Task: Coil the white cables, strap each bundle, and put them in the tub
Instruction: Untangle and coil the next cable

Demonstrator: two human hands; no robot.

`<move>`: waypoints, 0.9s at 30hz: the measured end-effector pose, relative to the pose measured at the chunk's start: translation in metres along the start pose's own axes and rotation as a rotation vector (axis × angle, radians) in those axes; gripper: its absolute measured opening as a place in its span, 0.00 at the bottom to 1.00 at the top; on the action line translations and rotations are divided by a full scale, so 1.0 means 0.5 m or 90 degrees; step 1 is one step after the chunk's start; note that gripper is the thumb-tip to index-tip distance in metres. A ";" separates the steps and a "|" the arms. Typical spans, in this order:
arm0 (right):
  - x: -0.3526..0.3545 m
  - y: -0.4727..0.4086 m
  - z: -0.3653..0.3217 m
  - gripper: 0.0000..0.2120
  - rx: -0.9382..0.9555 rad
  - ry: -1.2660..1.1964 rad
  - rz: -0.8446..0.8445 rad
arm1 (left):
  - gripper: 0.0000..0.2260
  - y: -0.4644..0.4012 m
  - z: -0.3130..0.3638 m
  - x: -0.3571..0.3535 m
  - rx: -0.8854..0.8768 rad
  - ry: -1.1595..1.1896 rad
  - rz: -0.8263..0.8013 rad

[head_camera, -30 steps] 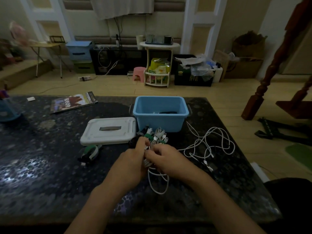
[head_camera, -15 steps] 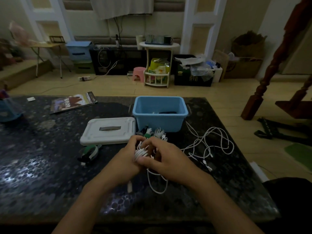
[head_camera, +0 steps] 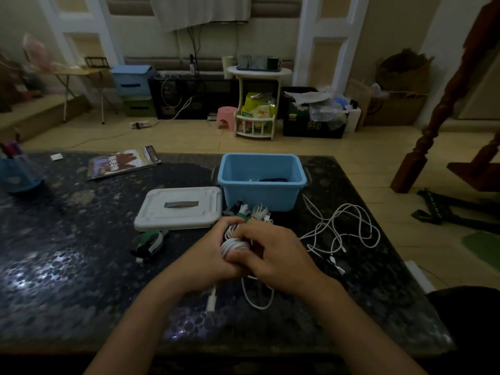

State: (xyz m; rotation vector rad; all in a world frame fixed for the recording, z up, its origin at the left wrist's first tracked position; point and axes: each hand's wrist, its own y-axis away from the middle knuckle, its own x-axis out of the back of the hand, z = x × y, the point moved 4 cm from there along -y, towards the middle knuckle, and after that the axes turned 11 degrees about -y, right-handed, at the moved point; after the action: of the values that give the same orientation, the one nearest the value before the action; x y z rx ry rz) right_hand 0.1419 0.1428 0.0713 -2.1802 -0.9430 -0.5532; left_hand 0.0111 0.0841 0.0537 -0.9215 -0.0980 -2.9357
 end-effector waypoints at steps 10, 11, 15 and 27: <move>-0.019 0.009 0.026 0.13 -0.150 -0.067 0.140 | 0.19 0.015 -0.010 -0.008 0.035 -0.252 0.163; -0.020 0.008 0.028 0.14 -0.168 -0.057 0.142 | 0.19 0.018 -0.011 -0.012 0.040 -0.293 0.183; -0.027 -0.002 0.032 0.19 -0.213 0.015 0.112 | 0.14 0.024 -0.007 -0.025 0.001 -0.480 0.264; -0.065 -0.005 0.051 0.25 -0.539 -0.391 -0.007 | 0.15 0.039 -0.007 -0.031 -0.061 -0.677 0.312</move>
State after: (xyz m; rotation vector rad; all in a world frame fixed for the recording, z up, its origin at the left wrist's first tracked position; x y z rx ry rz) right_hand 0.1217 0.1474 0.0355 -3.2251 -1.1599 -0.3023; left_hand 0.0233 0.0649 0.0425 -2.0377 0.1938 -1.7654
